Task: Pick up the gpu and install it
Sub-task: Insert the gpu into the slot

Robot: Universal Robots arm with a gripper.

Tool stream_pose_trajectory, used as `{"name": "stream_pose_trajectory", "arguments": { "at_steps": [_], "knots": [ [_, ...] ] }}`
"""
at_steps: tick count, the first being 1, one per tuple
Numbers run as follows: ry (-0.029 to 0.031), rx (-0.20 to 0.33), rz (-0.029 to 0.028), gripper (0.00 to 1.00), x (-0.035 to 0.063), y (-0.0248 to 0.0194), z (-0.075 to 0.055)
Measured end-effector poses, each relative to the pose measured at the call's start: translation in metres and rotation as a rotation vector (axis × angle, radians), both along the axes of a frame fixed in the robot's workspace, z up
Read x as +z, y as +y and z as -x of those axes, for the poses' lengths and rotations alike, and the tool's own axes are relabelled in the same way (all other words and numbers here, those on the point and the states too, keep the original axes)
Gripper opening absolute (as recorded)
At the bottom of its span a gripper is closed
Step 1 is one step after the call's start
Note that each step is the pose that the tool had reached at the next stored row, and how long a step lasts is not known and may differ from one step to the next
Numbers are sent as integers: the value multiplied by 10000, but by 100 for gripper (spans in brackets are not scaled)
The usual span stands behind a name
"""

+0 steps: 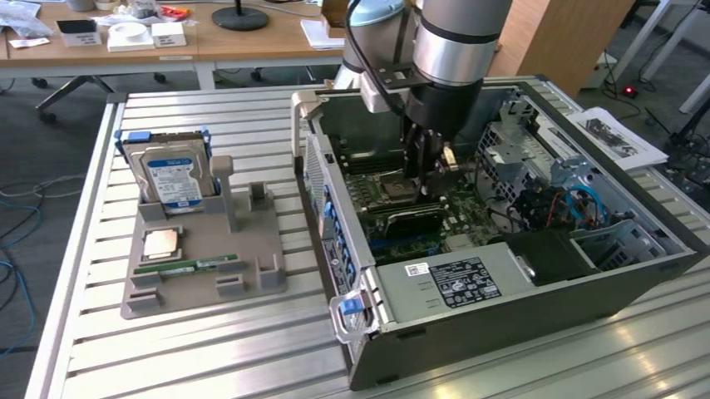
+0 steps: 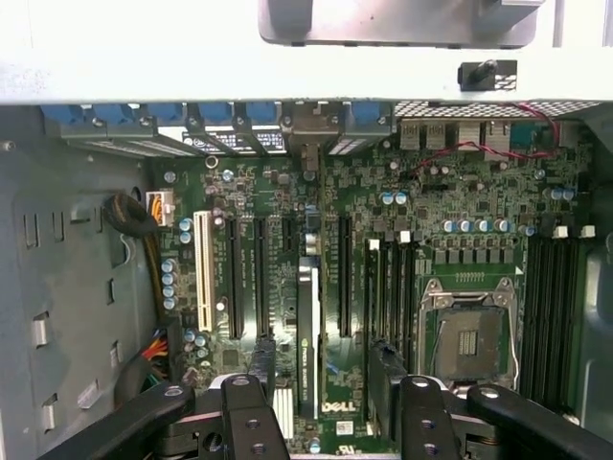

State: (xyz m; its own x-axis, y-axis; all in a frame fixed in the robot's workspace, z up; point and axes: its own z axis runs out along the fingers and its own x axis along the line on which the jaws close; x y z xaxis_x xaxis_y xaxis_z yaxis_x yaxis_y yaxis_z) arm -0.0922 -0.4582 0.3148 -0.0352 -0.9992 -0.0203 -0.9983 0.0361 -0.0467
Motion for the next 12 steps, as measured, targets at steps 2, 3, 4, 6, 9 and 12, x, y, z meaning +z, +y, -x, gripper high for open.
{"name": "stream_pose_trajectory", "arguments": {
  "at_steps": [2,3,4,6,9,12],
  "knots": [
    [13,-1,-4,52,9,0,-19],
    [26,0,-4,52,15,-1,-31],
    [37,1,-7,52,20,-1,-41],
    [57,0,-11,52,28,0,-57],
    [88,-1,-14,52,41,-1,-70],
    [97,0,-15,52,42,0,-72]
  ]
}}
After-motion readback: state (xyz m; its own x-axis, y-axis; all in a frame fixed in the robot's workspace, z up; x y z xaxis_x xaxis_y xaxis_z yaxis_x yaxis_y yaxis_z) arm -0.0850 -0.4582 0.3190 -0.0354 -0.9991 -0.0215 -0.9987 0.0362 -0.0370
